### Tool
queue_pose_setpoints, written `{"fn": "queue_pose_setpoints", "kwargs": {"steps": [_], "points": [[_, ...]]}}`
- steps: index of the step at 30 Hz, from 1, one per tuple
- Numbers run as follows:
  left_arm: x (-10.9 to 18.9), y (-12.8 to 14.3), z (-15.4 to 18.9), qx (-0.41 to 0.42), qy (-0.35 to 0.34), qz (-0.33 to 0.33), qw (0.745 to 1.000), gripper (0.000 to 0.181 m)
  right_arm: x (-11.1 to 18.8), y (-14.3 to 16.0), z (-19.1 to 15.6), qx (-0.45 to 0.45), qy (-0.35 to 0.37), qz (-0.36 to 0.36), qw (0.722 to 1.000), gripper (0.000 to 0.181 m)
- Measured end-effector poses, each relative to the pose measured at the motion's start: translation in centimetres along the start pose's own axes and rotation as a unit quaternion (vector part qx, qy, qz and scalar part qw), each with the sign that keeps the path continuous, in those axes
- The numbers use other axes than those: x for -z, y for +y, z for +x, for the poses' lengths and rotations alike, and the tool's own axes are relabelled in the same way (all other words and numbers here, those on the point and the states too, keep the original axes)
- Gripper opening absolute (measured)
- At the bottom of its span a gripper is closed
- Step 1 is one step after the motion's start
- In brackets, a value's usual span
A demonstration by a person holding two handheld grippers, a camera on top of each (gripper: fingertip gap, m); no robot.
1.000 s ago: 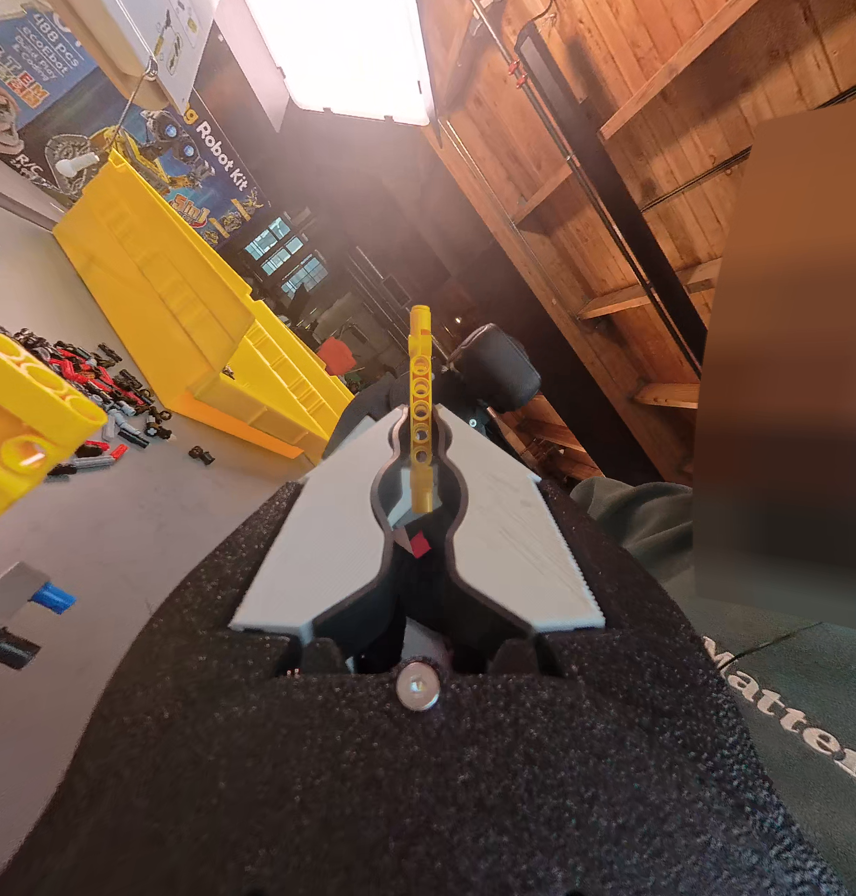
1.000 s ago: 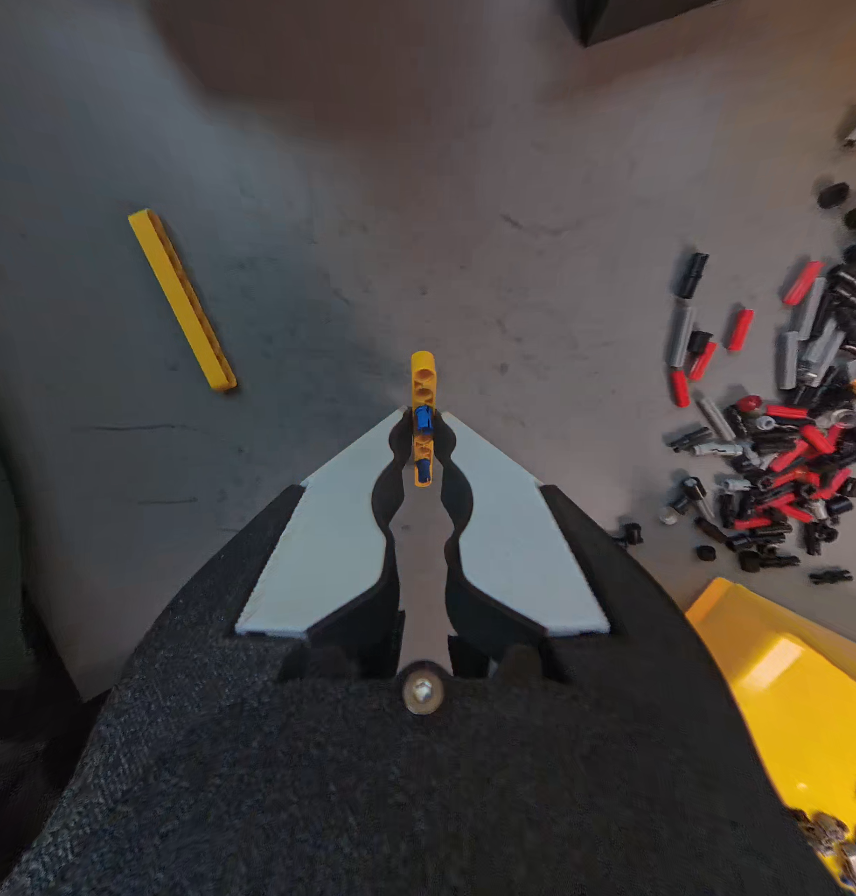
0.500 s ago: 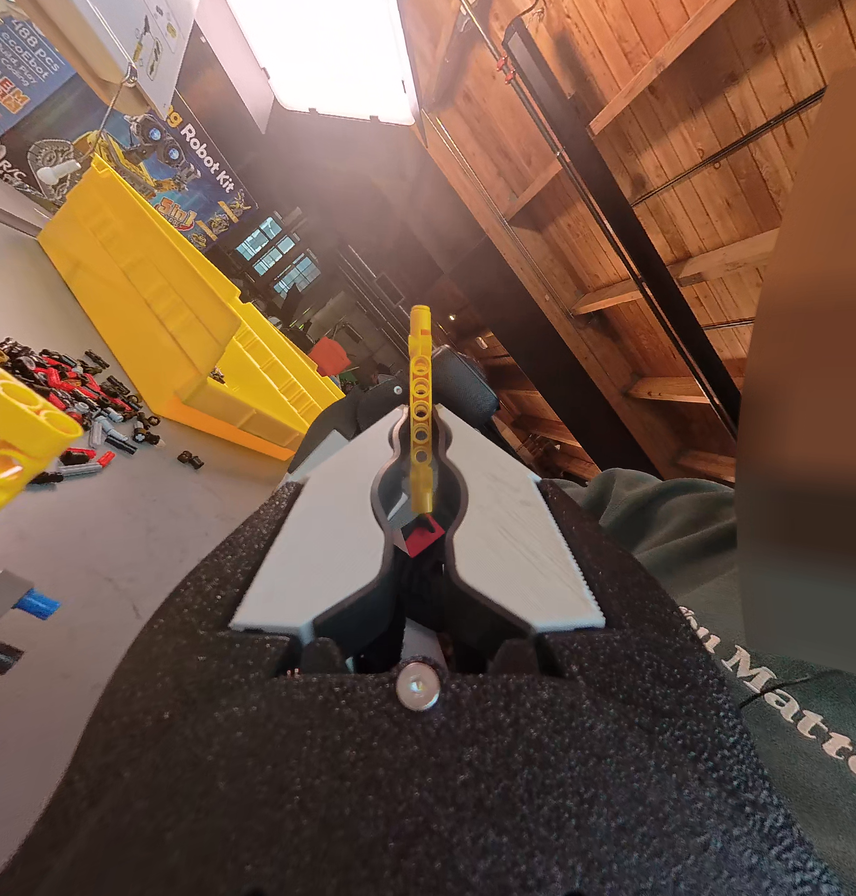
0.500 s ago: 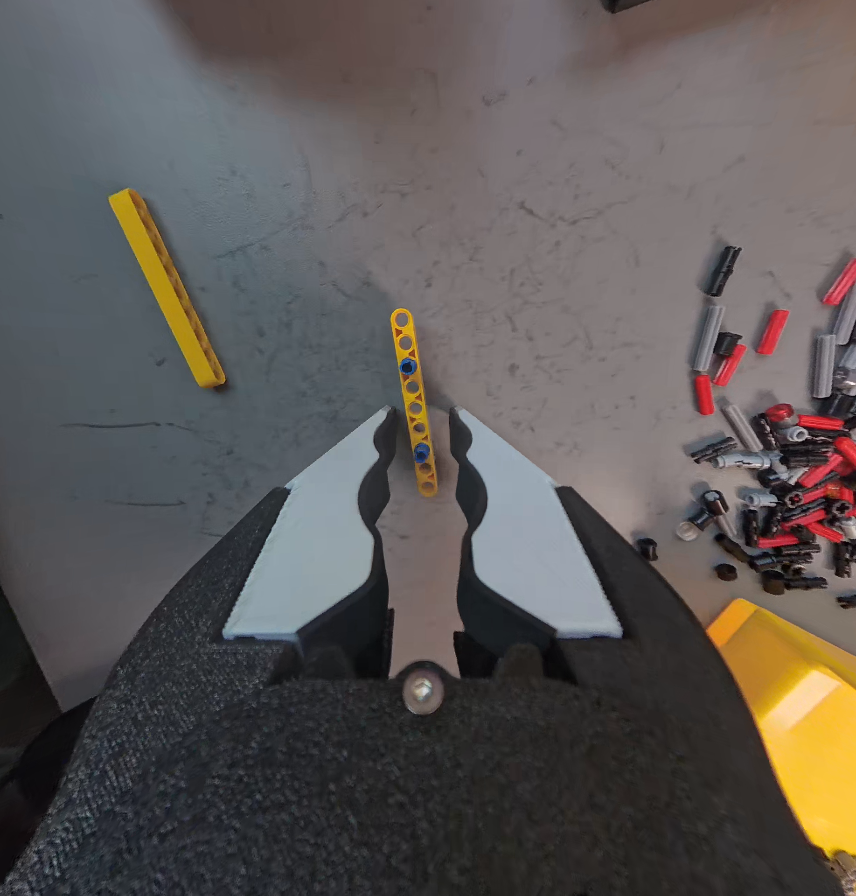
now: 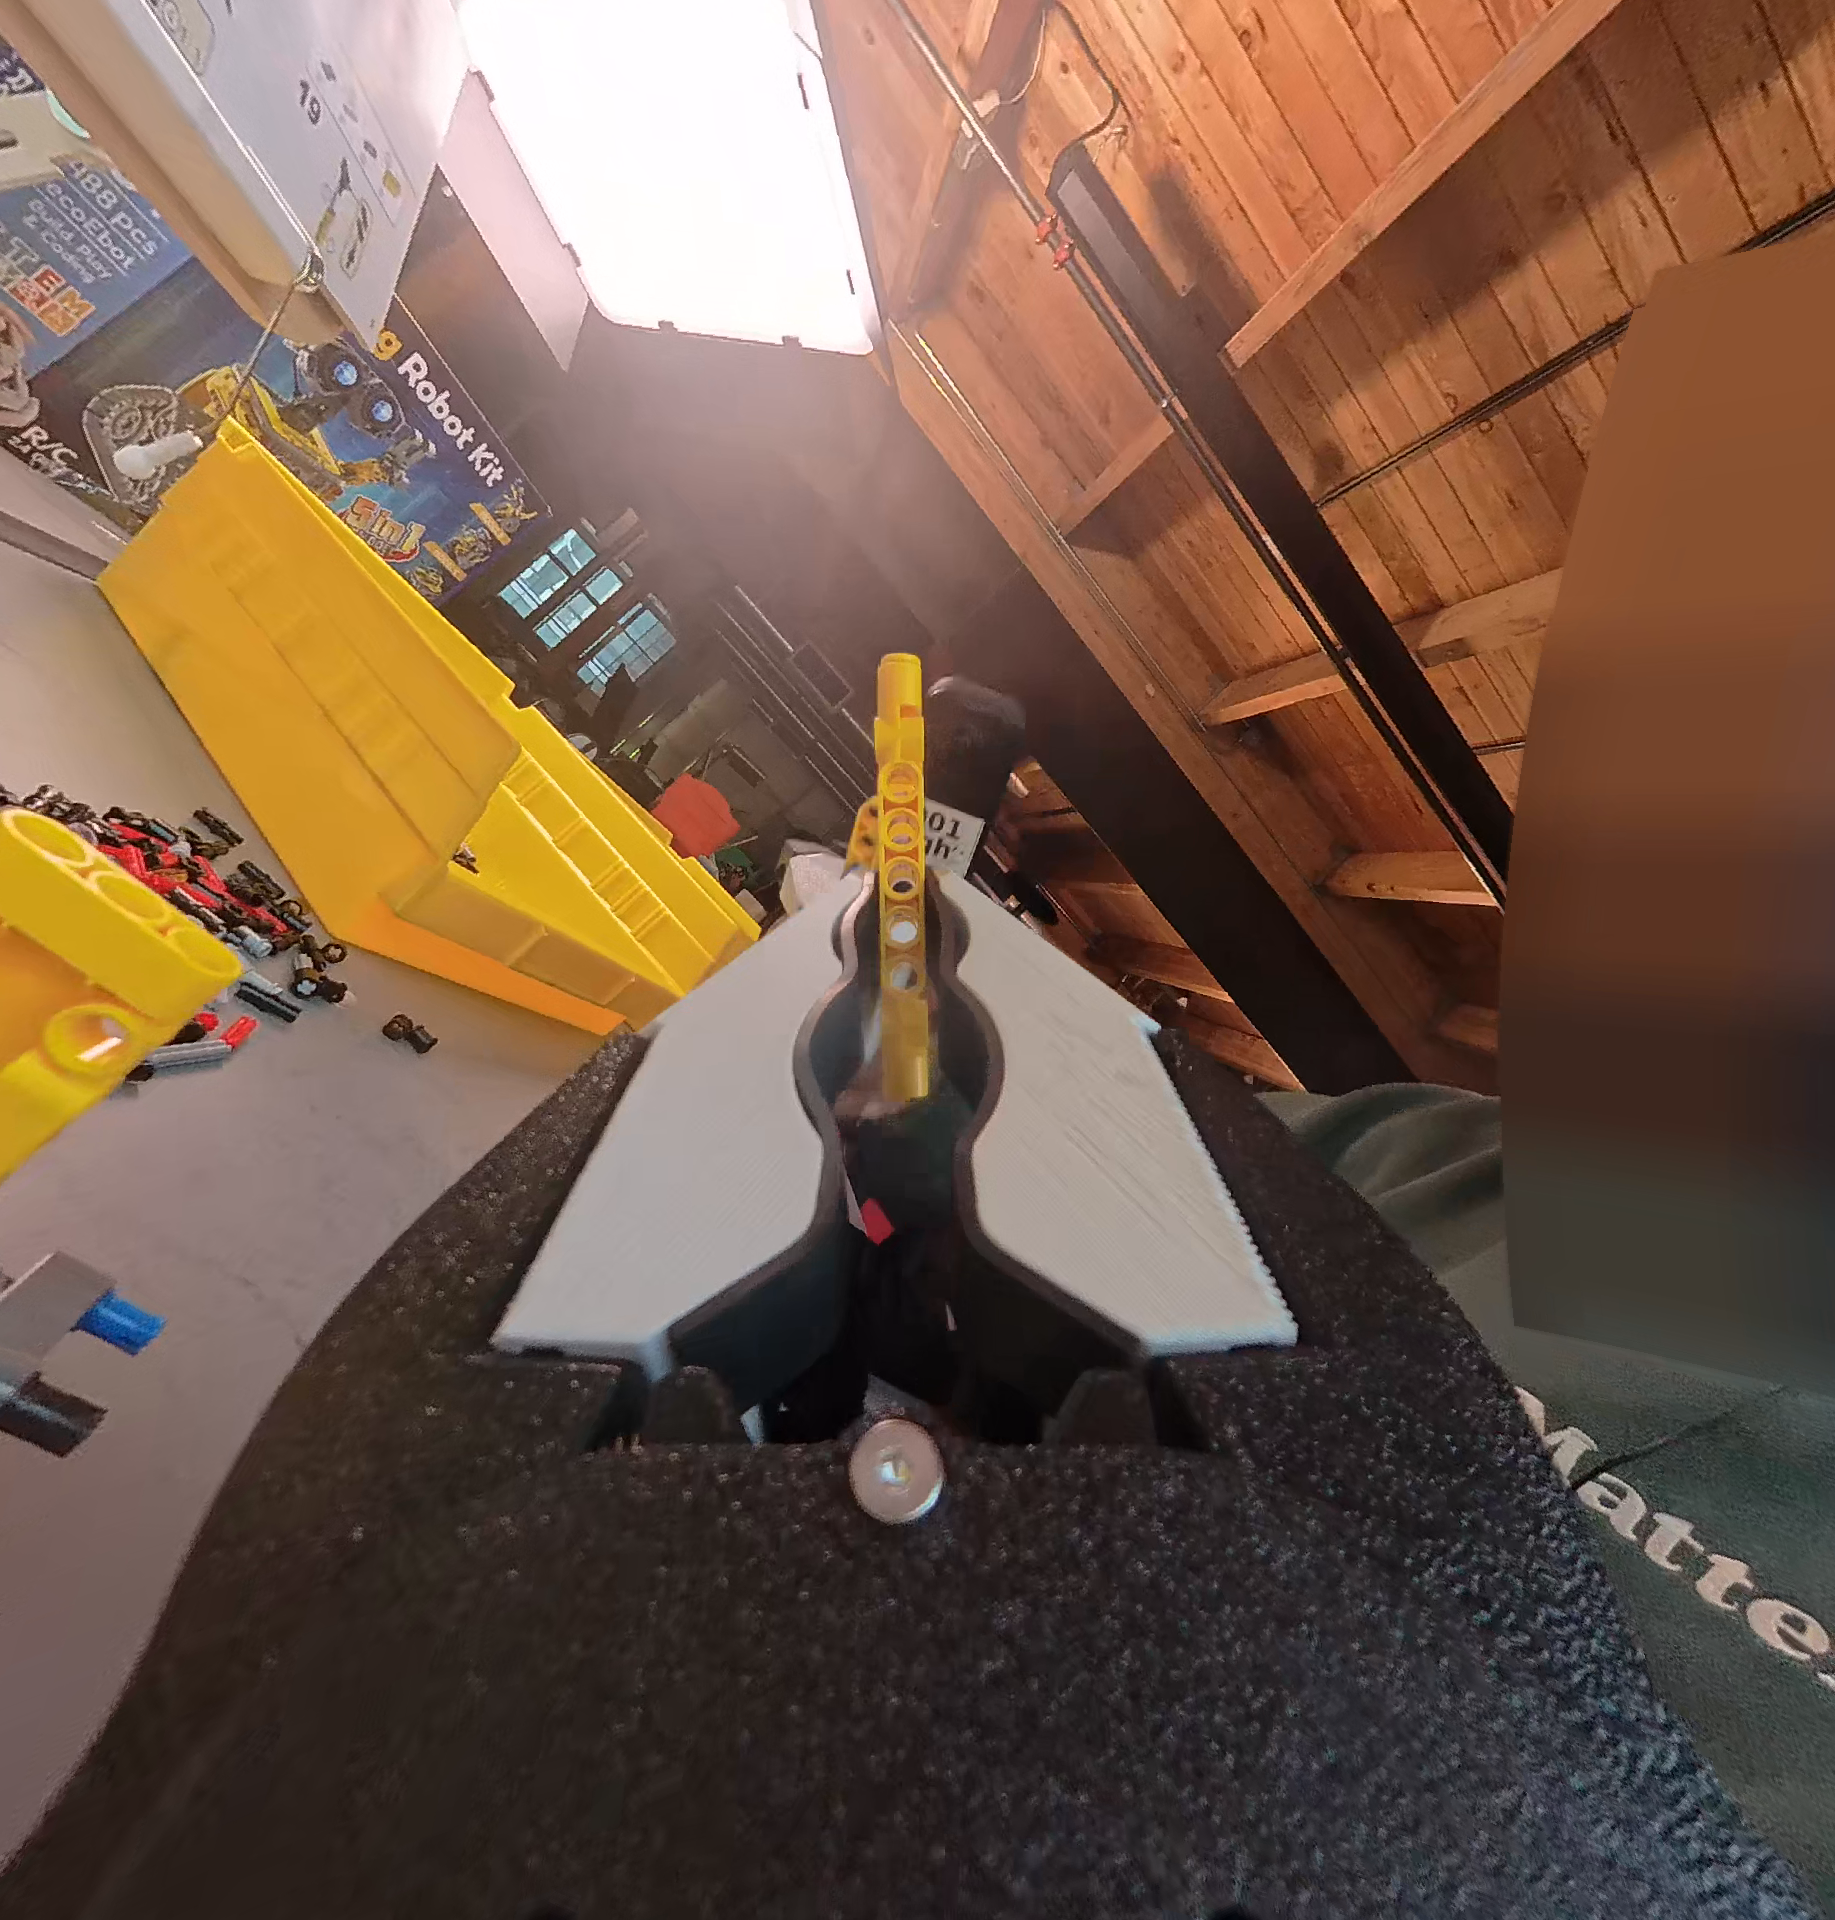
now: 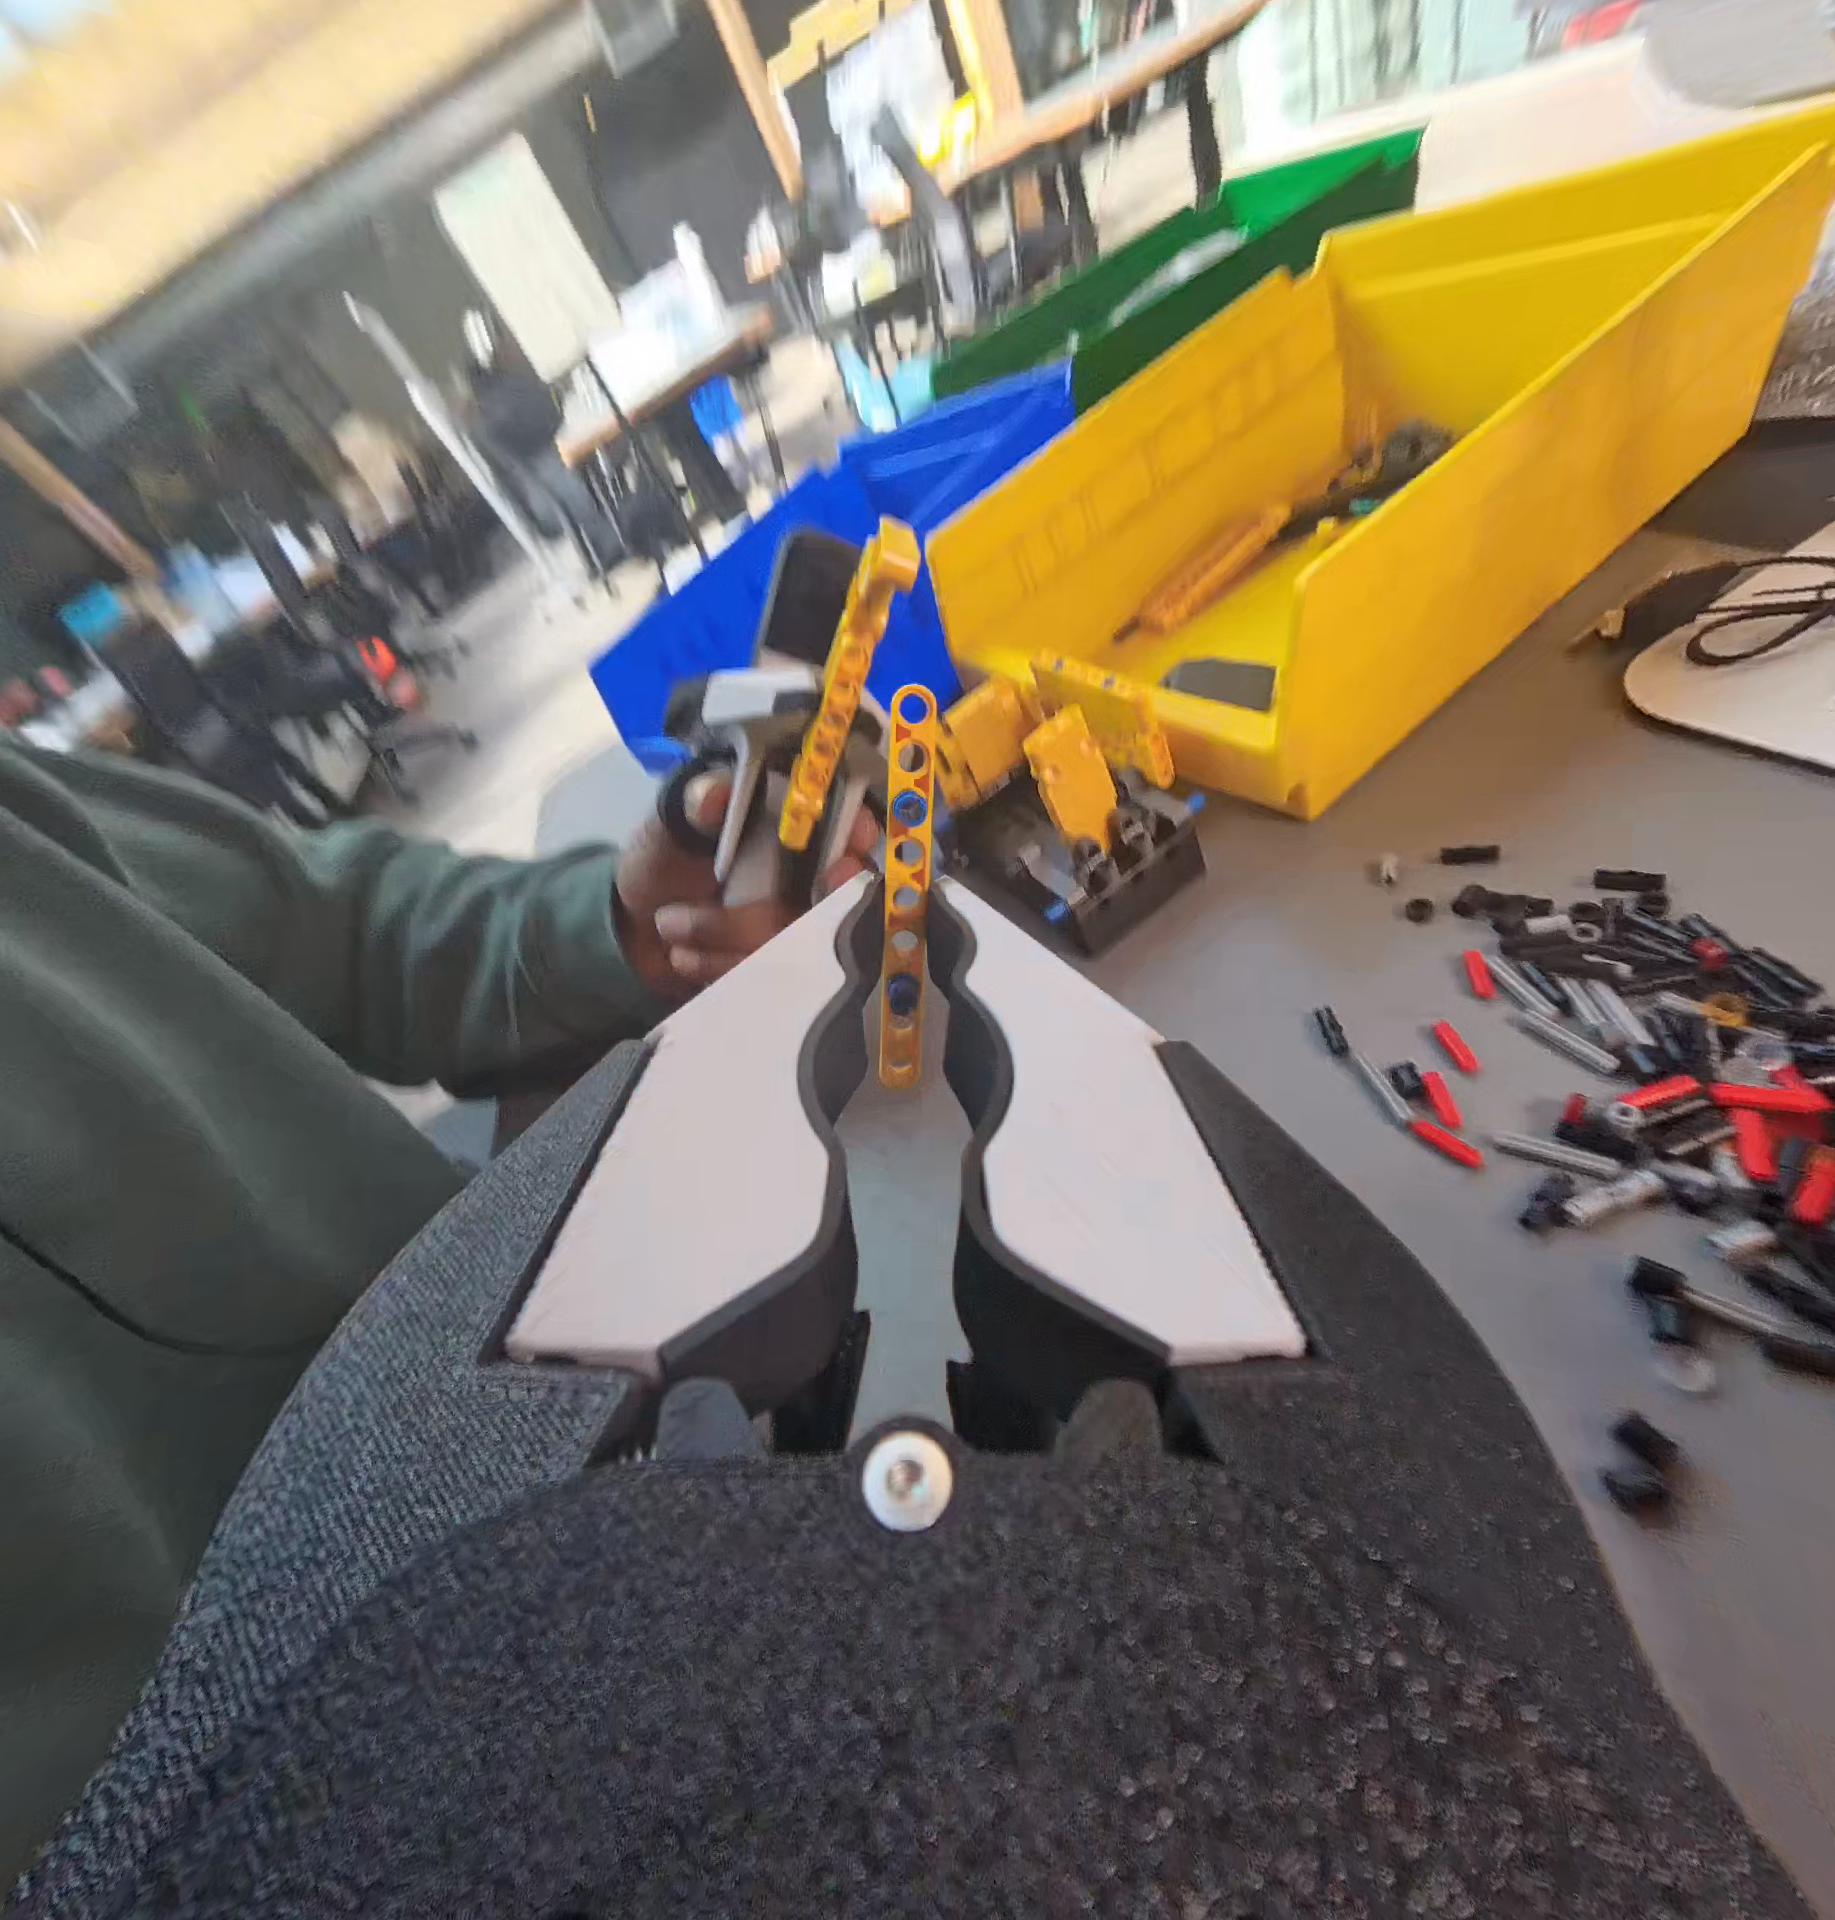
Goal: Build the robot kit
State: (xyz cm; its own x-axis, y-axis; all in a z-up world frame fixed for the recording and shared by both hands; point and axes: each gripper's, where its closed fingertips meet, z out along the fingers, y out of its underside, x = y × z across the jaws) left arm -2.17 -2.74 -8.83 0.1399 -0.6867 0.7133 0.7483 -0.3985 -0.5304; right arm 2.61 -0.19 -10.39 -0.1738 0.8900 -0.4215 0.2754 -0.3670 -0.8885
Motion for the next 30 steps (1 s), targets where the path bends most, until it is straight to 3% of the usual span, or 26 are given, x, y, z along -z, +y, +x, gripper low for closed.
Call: {"fn": "queue_pose_setpoints", "kwargs": {"steps": [2, 5, 17, 24, 30], "points": [[-0.1, -0.3, -0.1, 0.004, 0.005, 0.014, 1.0, 0.004, -0.5, -1.0, -0.3, -0.054, -0.023, 0.088, 0.994, 0.006], [-0.5, -0.3, -0.4, 0.004, -0.003, 0.03, 1.0, 0.005, -1.9, -1.2, -0.6, -0.096, -0.044, 0.125, 0.986, 0.006], [-2.1, 1.4, -1.7, -0.028, -0.033, 0.009, 0.999, 0.005, -2.8, -0.5, -0.1, -0.17, -0.064, 0.137, 0.974, 0.006], [-2.0, 2.0, -2.5, -0.067, -0.066, -0.026, 0.995, 0.005, -2.9, 0.3, 0.5, -0.17, -0.058, 0.112, 0.977, 0.006], [-1.9, 2.5, -3.0, -0.046, -0.07, -0.041, 0.996, 0.005, -2.8, 1.0, 0.7, -0.16, -0.059, 0.088, 0.981, 0.006]]}}
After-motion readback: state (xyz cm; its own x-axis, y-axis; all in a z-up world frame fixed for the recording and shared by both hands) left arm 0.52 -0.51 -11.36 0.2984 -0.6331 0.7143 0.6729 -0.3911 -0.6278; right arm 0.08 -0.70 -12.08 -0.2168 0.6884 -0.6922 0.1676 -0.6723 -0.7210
